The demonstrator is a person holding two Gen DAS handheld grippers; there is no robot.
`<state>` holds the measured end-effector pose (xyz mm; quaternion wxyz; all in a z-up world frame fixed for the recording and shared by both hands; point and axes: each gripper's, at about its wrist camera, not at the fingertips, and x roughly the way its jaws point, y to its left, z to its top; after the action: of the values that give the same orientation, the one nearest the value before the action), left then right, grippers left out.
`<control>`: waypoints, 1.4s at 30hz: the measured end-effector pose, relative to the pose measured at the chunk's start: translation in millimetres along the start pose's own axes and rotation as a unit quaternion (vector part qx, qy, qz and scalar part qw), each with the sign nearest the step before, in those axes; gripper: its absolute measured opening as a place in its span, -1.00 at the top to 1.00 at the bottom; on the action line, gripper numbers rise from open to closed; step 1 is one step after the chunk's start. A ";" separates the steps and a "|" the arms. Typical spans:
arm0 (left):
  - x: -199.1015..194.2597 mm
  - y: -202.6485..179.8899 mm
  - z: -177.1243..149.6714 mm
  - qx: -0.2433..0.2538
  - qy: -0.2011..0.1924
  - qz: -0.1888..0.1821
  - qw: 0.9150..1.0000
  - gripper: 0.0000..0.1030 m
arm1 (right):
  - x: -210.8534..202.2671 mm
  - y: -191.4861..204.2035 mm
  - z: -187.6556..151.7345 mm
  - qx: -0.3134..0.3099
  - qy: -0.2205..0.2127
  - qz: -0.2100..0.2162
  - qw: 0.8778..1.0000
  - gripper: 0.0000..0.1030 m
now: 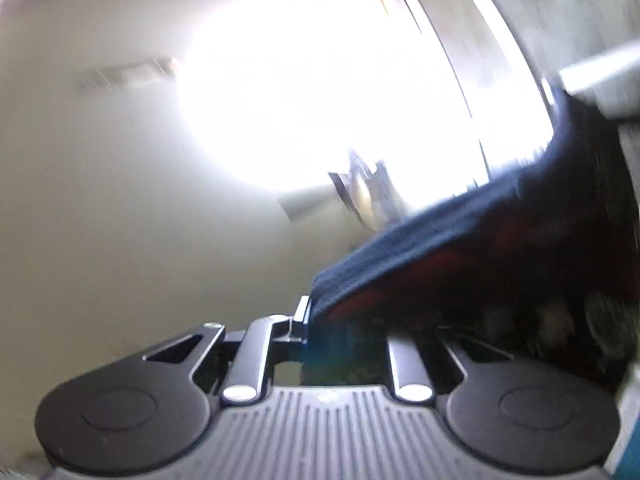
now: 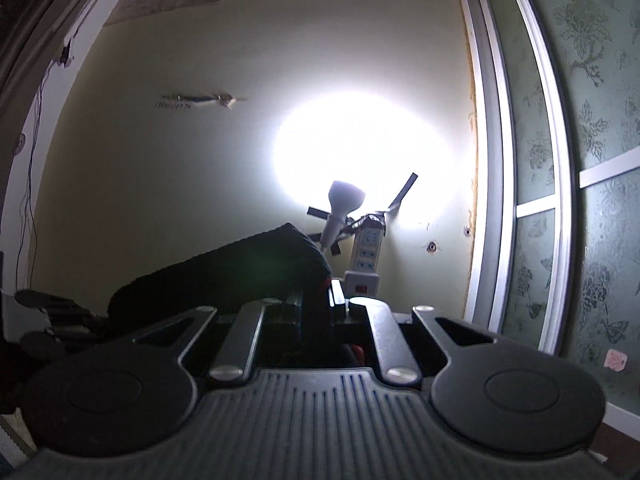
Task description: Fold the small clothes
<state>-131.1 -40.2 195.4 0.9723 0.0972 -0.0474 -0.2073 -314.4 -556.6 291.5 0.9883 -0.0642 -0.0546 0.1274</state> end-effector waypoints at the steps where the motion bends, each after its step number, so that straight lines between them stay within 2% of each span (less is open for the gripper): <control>1: -16.0 7.1 13.5 0.001 -0.022 0.013 1.000 0.71 | 5.5 40.4 12.9 -0.002 -0.016 -0.017 1.000 0.72; 2: -33.7 12.0 26.6 0.008 -0.047 0.027 0.998 0.71 | 1.0 64.3 26.0 -0.003 -0.036 -0.020 0.999 0.72; 4: -72.1 15.8 51.8 0.033 -0.105 0.061 0.992 0.70 | 23.2 105.4 46.4 -0.013 -0.073 -0.042 0.996 0.72; 6: -108.1 16.4 74.0 0.057 -0.158 0.097 0.981 0.67 | 22.9 137.6 73.6 -0.018 -0.101 -0.052 0.993 0.72; 8: -139.5 17.9 92.7 0.069 -0.197 0.126 0.970 0.64 | 11.7 159.9 103.0 -0.009 -0.122 -0.044 0.991 0.72; 9: -150.9 18.0 99.3 0.073 -0.208 0.132 0.967 0.63 | 13.8 170.4 115.9 -0.008 -0.132 -0.045 0.990 0.72; 11: -158.5 17.8 106.5 0.083 -0.221 0.140 0.962 0.61 | -11.6 153.9 129.2 -0.007 -0.146 -0.042 0.988 0.72; 12: -159.1 16.9 107.7 0.091 -0.223 0.147 0.959 0.61 | -2.9 151.2 133.9 -0.003 -0.148 -0.044 0.988 0.72; 14: -161.7 19.2 106.3 0.104 -0.215 0.156 0.959 0.60 | -17.6 160.7 141.6 0.001 -0.151 -0.041 0.988 0.72; 17: -127.8 26.3 88.5 0.100 -0.174 0.149 0.968 0.56 | -21.2 184.4 149.8 0.009 -0.141 -0.034 0.989 0.72; 18: -114.9 30.2 81.4 0.098 -0.155 0.146 0.972 0.55 | 5.6 188.1 151.8 0.011 -0.132 -0.042 0.990 0.72; 20: -102.8 35.5 63.7 0.095 -0.118 0.149 0.977 0.51 | 27.6 194.4 158.3 0.015 -0.111 -0.039 0.993 0.72; 24: -61.0 59.0 16.7 0.074 -0.023 0.164 0.983 0.51 | 164.9 211.4 150.3 0.025 -0.027 -0.054 0.998 0.72; 26: -34.6 77.1 -13.5 0.057 0.032 0.175 0.982 0.51 | 211.6 224.9 140.7 0.027 0.018 -0.052 0.998 0.72; 27: -18.8 85.8 -28.4 0.047 0.058 0.183 0.980 0.51 | 239.4 232.6 131.6 0.033 0.042 -0.054 0.997 0.71; 29: 24.9 105.6 -69.8 0.028 0.117 0.205 0.971 0.50 | 297.0 249.1 108.2 0.049 0.096 -0.056 0.993 0.56; 30: 48.2 114.4 -92.8 0.020 0.150 0.213 0.965 0.42 | 325.9 257.3 93.4 0.047 0.125 -0.051 0.990 0.19; 31: 74.6 123.4 -120.0 0.016 0.194 0.222 0.955 0.37 | 353.9 266.2 73.6 0.036 0.158 -0.062 0.985 -0.18; 32: 96.2 132.5 -150.8 0.016 0.237 0.243 0.941 0.36 | 376.8 273.0 50.7 0.028 0.191 -0.087 0.977 -0.18; 33: 113.5 143.5 -183.4 0.009 0.290 0.260 0.921 0.44 | 388.6 275.5 36.9 0.026 0.232 -0.096 0.968 -0.12; 34: 116.7 153.3 -208.8 -0.014 0.327 0.267 0.906 0.51 | 390.4 273.5 28.6 0.038 0.263 -0.091 0.960 0.04; 35: 111.7 162.1 -228.6 -0.043 0.341 0.260 0.902 0.52 | 382.1 268.1 25.4 0.057 0.275 -0.081 0.956 0.06; 37: 86.9 172.9 -255.6 -0.081 0.343 0.240 0.905 0.43 | 355.3 252.3 23.9 0.076 0.288 -0.070 0.952 -0.02; 38: 72.5 176.4 -262.5 -0.092 0.343 0.236 0.904 0.25 | 338.4 246.0 24.8 0.076 0.303 -0.065 0.948 -0.05; 39: 55.7 178.4 -267.8 -0.105 0.341 0.226 0.906 -0.04 | 321.7 239.0 22.6 0.080 0.319 -0.066 0.942 -0.16; 40: 45.8 184.5 -266.0 -0.120 0.336 0.212 0.910 -0.15 | 303.3 233.8 20.4 0.091 0.335 -0.065 0.936 -0.31; 42: 16.3 183.5 -265.2 -0.147 0.327 0.179 0.916 -0.56 | 259.9 229.1 4.7 0.117 0.375 -0.072 0.917 -0.43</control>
<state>-8.9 162.3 -24.5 0.9577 0.0051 0.2876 0.0084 -121.1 -269.1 287.7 0.9433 0.0130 0.3307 0.0276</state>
